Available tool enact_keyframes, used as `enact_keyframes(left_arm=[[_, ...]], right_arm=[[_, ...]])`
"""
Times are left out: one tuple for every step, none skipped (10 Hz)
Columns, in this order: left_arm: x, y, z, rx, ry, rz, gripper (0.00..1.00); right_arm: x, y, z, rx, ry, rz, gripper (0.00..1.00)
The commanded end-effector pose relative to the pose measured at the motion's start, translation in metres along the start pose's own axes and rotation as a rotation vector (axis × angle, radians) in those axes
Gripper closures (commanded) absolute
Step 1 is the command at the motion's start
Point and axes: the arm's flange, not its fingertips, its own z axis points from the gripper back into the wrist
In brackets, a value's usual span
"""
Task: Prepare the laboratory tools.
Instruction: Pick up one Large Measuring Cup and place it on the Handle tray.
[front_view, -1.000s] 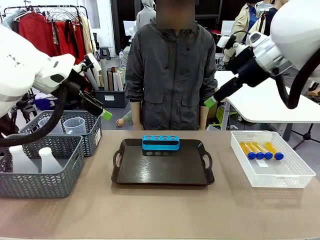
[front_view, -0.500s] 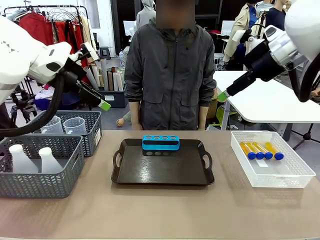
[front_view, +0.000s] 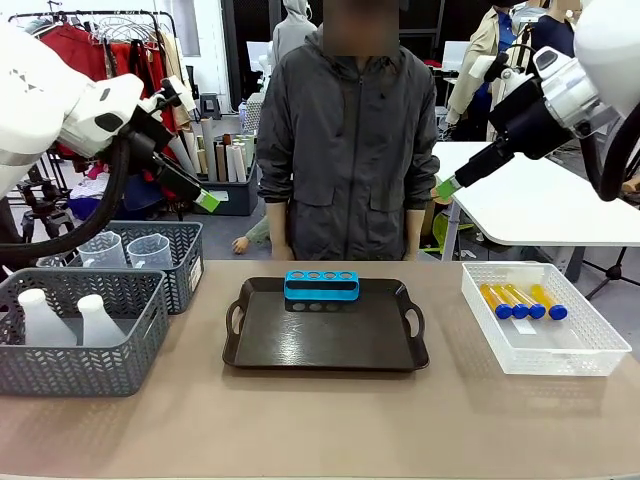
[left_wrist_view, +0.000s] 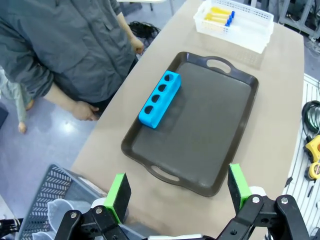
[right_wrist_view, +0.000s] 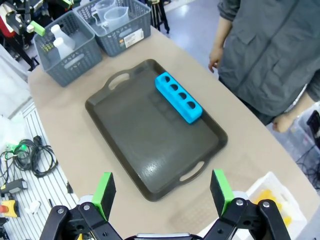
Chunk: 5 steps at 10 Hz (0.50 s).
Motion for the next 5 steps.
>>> enact_keyframes(left_arm=[[-0.001,-0.0016,-0.0002,-0.002,0.003,-0.004,0.0],[-0.001,-0.0016,-0.0002,-0.002,0.003,-0.004,0.0],[-0.001,-0.0016,-0.0002,-0.002,0.003,-0.004,0.0],[-0.001,-0.0016,-0.0002,-0.002,0.003,-0.004,0.0],[-0.001,-0.0016,-0.0002,-0.002,0.003,-0.004,0.0]], right_arm=[[-0.0002,0.0007,0.001,-0.006,0.006,0.01,0.0],[-0.0002,0.0007,0.001,-0.006,0.006,0.01,0.0],[-0.0002,0.0007,0.001,-0.006,0.006,0.01,0.0],[-0.0002,0.0007,0.001,-0.006,0.006,0.01,0.0],[-0.0002,0.0007,0.001,-0.006,0.006,0.01,0.0]])
